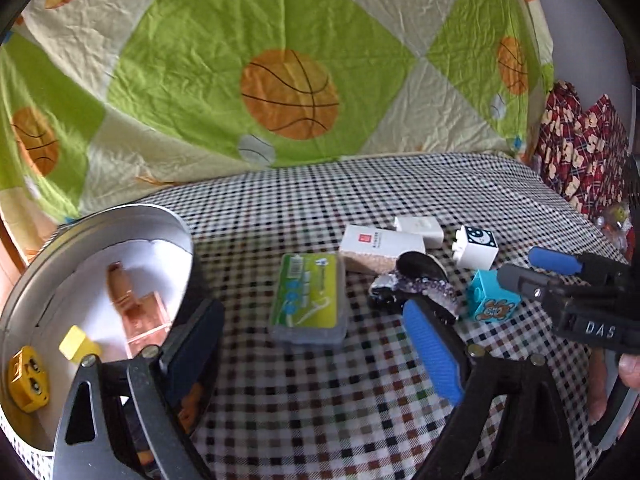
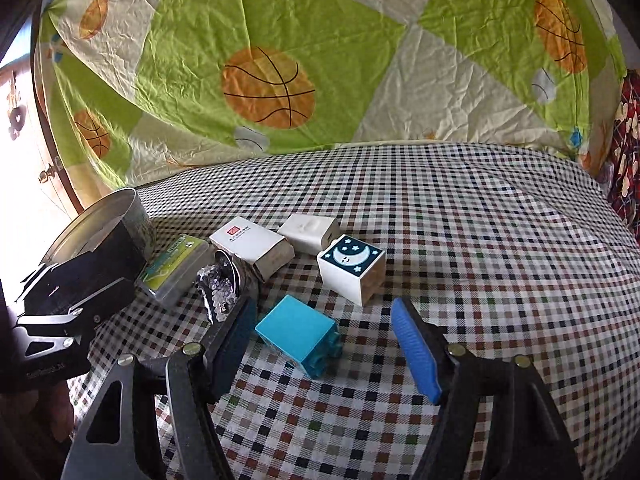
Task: Organize rigid objects
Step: 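Move the left tool to the green floss box while the right tool approaches the teal Lego brick, then close the left tool on the green floss box while the right tool grasps the teal brick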
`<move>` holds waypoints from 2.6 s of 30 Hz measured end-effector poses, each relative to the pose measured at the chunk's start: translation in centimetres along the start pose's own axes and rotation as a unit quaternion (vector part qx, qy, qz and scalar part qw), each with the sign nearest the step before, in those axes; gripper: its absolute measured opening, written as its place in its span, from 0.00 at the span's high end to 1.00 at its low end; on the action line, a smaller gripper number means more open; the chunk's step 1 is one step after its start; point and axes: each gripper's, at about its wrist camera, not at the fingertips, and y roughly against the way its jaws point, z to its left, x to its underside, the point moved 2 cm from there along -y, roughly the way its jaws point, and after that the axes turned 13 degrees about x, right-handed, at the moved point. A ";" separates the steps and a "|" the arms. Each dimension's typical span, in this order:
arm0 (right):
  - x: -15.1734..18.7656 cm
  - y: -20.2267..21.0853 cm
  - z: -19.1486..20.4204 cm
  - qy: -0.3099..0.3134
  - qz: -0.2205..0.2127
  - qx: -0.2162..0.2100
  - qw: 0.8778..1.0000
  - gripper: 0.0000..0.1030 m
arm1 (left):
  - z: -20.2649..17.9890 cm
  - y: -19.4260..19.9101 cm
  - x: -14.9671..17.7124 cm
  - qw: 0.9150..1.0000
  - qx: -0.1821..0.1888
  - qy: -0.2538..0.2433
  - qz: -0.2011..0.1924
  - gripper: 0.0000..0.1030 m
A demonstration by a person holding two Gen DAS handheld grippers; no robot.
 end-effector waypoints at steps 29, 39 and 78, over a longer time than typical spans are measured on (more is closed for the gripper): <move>-0.2 -1.4 0.5 -0.007 0.032 0.026 0.999 0.30 | 1.7 -5.6 -0.6 0.997 0.028 0.025 0.073 0.21; -0.2 0.1 -0.5 -0.040 -0.004 0.036 0.999 0.26 | 2.9 -6.1 -0.4 0.994 0.030 0.055 0.087 0.25; -0.2 -0.3 2.7 0.023 0.033 0.033 0.999 0.47 | 2.3 -1.8 -0.4 0.999 -0.034 0.025 -0.009 0.48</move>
